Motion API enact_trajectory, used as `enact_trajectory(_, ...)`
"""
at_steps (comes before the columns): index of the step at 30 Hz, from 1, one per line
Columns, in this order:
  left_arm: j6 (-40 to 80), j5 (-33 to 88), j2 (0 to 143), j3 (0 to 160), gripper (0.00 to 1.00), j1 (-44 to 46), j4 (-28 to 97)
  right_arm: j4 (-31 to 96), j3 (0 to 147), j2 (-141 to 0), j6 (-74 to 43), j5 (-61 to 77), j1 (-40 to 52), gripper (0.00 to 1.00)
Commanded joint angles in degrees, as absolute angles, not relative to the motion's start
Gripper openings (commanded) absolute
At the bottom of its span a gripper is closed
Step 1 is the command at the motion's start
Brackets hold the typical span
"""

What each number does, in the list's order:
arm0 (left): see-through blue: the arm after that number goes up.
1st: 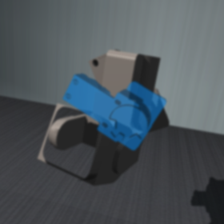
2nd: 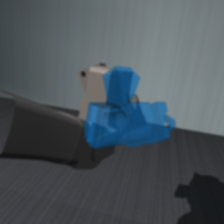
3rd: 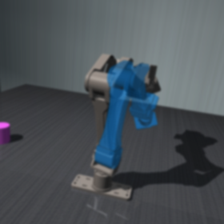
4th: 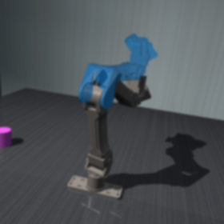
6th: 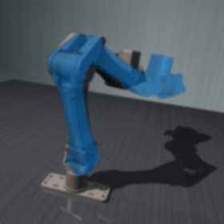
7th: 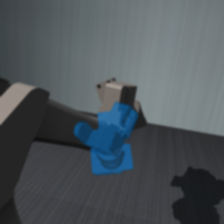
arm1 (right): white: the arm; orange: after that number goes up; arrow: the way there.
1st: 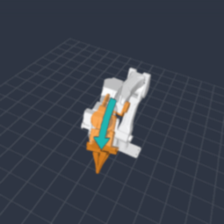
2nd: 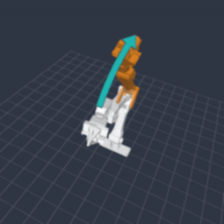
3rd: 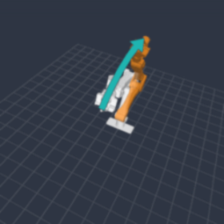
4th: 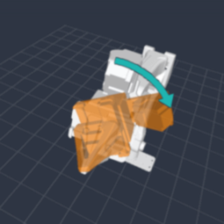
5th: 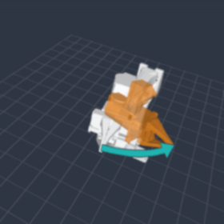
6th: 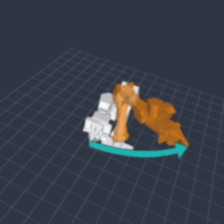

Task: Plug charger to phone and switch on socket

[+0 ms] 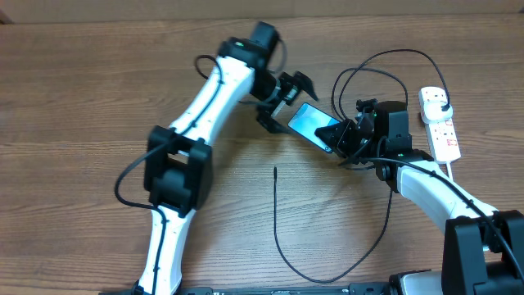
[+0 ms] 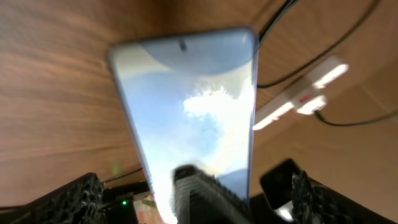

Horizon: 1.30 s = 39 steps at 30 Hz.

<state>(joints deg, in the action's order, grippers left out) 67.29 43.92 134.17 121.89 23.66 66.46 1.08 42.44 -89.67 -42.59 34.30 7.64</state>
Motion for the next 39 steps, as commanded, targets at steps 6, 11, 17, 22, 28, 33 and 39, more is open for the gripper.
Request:
enact_trajectory(6, 54.6, 47.6, 132.7, 123.3, 1.00, 16.1, 67.3, -3.2, 43.5, -89.7, -69.9, 32.6, 7.7, 0.04)
enact_trajectory(11, 56.1, 43.8, 130.5, 123.3, 1.00, 13.8, 66.7, -11.7, 43.5, -89.7, -84.7, 34.4, 7.8, 0.04)
enact_trajectory(17, 62.3, 32.2, 125.5, 123.3, 1.00, 14.2, 65.4, -20.6, 43.5, -89.7, -97.8, 37.2, 8.2, 0.04)
enact_trajectory(22, 64.4, 28.4, 122.0, 123.3, 1.00, 14.5, 61.3, -20.9, 43.5, -89.7, -105.9, 37.8, 9.4, 0.04)
enact_trajectory(28, 64.8, 28.6, 121.1, 123.3, 1.00, 14.9, 59.7, -27.4, 43.5, -89.7, -111.9, 38.2, 11.9, 0.04)
enact_trajectory(33, 66.5, 31.0, 121.1, 123.3, 1.00, 15.1, 59.7, -33.5, 43.5, -89.7, -115.1, 37.6, 12.8, 0.04)
enact_trajectory(39, 68.3, 31.4, 121.2, 123.3, 1.00, 15.7, 59.7, -37.2, 43.5, -89.7, -120.6, 37.6, 14.7, 0.04)
